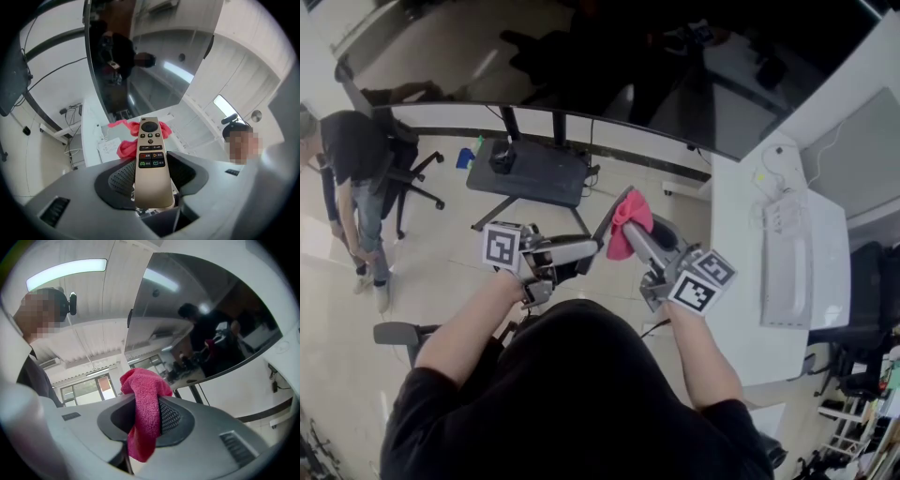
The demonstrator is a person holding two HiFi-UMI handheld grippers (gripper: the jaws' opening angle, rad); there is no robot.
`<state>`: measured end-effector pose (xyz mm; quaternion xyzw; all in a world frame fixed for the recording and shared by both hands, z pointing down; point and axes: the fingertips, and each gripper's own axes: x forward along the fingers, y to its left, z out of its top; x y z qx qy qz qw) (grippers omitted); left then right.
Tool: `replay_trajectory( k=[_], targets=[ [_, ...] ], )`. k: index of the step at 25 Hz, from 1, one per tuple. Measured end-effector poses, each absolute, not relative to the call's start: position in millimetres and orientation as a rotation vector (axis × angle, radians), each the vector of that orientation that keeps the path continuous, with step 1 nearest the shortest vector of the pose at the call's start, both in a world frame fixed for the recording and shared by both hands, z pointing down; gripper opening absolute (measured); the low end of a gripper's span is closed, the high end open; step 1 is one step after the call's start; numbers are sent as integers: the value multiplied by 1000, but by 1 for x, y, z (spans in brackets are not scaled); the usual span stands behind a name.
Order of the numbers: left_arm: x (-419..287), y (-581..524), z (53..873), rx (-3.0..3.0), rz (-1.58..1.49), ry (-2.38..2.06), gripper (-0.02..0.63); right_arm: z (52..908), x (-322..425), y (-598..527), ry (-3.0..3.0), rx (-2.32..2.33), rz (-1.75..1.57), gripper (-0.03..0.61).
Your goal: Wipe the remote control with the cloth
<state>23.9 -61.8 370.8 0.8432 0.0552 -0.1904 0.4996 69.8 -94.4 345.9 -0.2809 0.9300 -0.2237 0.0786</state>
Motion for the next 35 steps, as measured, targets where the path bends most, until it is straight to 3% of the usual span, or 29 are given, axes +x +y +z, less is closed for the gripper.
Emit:
replay_trajectory(
  k=[9, 17, 21, 27, 35],
  targets=[
    [39, -62, 394, 2109, -395, 10, 209, 345, 111, -102, 2770, -907, -643, 94],
    [-49, -153, 520, 2136, 18, -1159, 209, 372, 120, -70, 2947, -1047, -497, 94],
    [-101, -199, 584, 1967, 167, -1455, 209, 400, 118, -55, 3028, -1066, -558, 94],
    [-149, -269, 670, 1894, 488, -1576, 209, 435, 109, -49, 3040, -1192, -730, 94],
    [-161, -349, 788, 1769, 705, -1499, 209, 478, 105, -68, 2971, -1413, -994, 94]
  ],
)
